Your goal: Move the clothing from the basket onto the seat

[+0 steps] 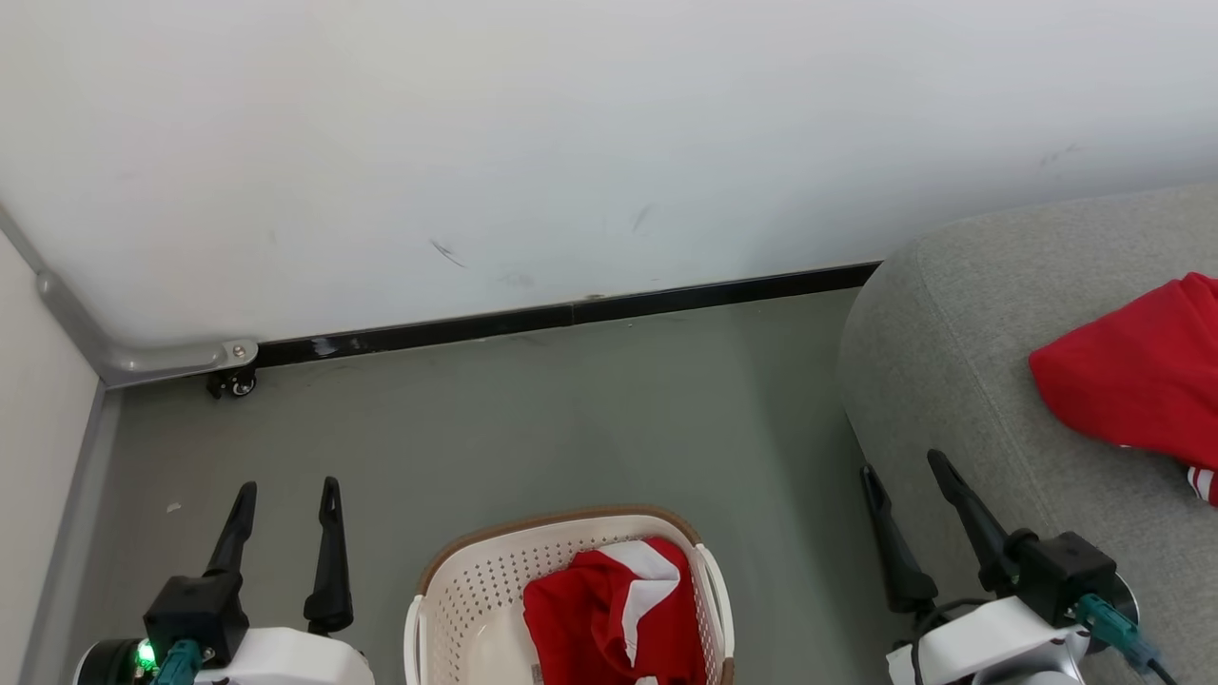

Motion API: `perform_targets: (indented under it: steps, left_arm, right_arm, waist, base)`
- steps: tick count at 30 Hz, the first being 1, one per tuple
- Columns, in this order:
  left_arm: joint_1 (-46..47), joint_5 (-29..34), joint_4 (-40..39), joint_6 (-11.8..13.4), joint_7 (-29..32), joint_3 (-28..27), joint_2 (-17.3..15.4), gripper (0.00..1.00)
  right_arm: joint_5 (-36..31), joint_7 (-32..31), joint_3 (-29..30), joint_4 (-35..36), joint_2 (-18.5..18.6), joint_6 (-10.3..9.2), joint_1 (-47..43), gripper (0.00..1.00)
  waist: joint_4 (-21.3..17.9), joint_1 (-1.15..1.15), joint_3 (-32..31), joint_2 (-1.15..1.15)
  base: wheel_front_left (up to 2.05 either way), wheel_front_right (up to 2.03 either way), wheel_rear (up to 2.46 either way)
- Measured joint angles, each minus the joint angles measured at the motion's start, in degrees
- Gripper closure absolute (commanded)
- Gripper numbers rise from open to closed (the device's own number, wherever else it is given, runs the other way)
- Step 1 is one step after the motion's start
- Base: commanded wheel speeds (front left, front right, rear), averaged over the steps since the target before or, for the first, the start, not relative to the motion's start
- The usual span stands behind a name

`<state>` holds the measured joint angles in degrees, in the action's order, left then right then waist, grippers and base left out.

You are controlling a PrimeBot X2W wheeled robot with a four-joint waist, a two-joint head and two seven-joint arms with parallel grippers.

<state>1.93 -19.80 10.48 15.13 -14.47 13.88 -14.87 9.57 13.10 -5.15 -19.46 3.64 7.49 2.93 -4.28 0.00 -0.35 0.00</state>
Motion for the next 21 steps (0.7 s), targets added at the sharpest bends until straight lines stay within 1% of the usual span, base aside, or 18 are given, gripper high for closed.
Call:
perform_targets:
  steps: [10, 21]
  left_arm:
    - [-1.24, 0.55, -0.46, -0.09, 0.00, -0.15, 0.38, 0.00]
    - [-1.83, 0.98, -1.19, -0.27, 0.00, -0.47, 0.96, 0.00]
  right_arm:
    - [-0.67, -0.09, 1.29, 2.02, -0.38, 0.00, -1.85, 0.00]
    - [-1.24, -0.86, 2.03, 4.04, -0.62, 0.00, -3.04, 0.00]
  waist:
    - [-0.90, 0.00, -0.40, 0.00]
    - [-0.79, -0.01, -0.62, 0.00]
  base:
    - [0.00, 0.00, 0.00]
    - [0.00, 0.00, 0.00]
